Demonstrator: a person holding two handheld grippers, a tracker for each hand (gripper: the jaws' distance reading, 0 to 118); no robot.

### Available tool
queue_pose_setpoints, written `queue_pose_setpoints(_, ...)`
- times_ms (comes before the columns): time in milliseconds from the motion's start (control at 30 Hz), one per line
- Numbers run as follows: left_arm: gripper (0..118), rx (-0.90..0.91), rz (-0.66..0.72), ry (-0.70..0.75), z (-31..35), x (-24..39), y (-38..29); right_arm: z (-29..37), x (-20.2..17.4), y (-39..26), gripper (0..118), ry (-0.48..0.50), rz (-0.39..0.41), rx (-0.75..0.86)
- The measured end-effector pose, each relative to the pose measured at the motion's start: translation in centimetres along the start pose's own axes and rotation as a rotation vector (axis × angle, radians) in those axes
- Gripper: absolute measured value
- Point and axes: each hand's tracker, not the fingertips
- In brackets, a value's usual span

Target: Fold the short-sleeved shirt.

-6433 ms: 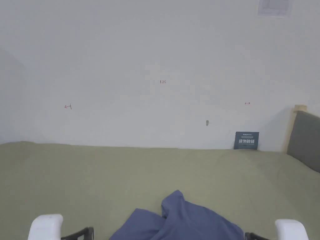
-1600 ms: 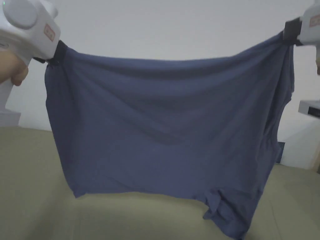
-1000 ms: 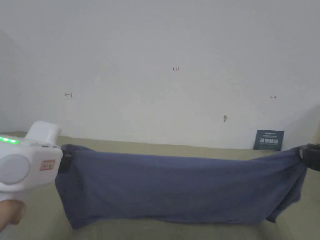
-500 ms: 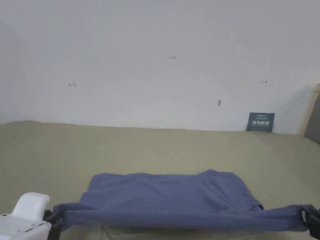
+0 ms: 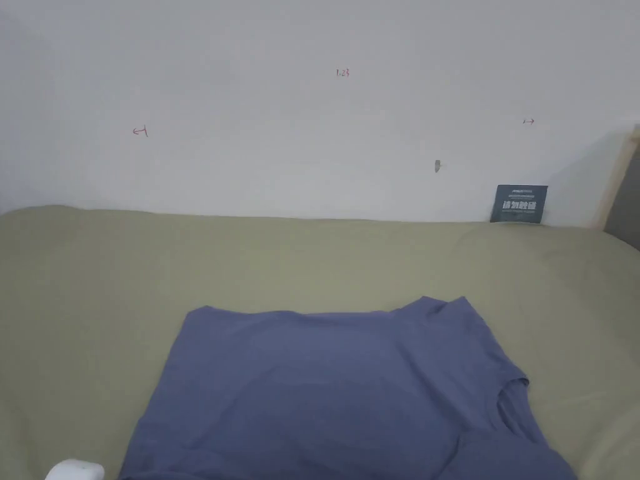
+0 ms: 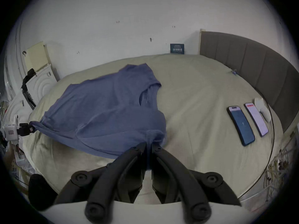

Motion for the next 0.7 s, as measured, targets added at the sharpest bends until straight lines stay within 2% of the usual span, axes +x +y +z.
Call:
queue_pose_setpoints(167,8,-0.034,-0.002,-0.031,-0.4,-0.3,-1.6,-1.2,0.2,-0.6,10,-0.02,0.013,-0.051)
queue_pose_setpoints(200,11,-0.044,-0.004,-0.035,-0.5,-0.3,-2.0,-1.4,0.3,-0.7,13,-0.016,0.007,-0.064)
queue_pose_setpoints(233,22,-0.055,-0.005,-0.036,-0.6,-0.3,-2.2,-1.6,0.5,-0.8,19,-0.01,-0.001,-0.078)
queue_pose_setpoints(267,22,-0.07,0.0,-0.033,-0.7,-0.4,-2.4,-1.7,0.5,-1.0,19,-0.03,-0.007,-0.089)
queue_pose_setpoints(300,27,-0.104,0.012,-0.021,-0.7,-0.6,-2.6,-1.5,0.5,-1.2,22,-0.051,-0.016,-0.098)
queue_pose_setpoints(333,38,-0.137,0.03,-0.015,-0.5,-1.0,-2.9,-1.2,0.7,-1.2,26,-0.055,-0.028,-0.114)
queue_pose_setpoints(367,62,-0.155,0.062,-0.018,0.0,-1.3,-3.1,-0.8,1.0,-1.2,44,-0.058,-0.062,-0.141)
queue_pose_setpoints(400,71,-0.152,0.108,-0.036,0.9,-1.7,-3.3,0.0,1.2,-1.1,63,-0.047,-0.076,-0.128)
queue_pose_setpoints(467,73,-0.115,0.195,-0.062,2.9,-2.5,-3.3,2.0,1.0,-0.9,102,-0.002,-0.102,-0.067)
queue_pose_setpoints(500,76,-0.097,0.229,-0.037,4.0,-2.7,-2.9,3.0,0.5,-0.4,108,-0.004,-0.088,-0.037)
queue_pose_setpoints(600,101,-0.032,0.288,-0.016,6.1,-2.1,-1.3,4.4,-1.4,1.0,110,-0.039,-0.01,-0.001)
queue_pose_setpoints(633,105,-0.004,0.299,-0.023,6.6,-1.7,-0.7,4.5,-2.1,1.3,110,-0.055,0.02,0.0)
queue_pose_setpoints(700,106,0.011,0.307,-0.034,7.4,-0.6,0.4,4.2,-3.5,1.6,110,-0.075,0.067,-0.016)
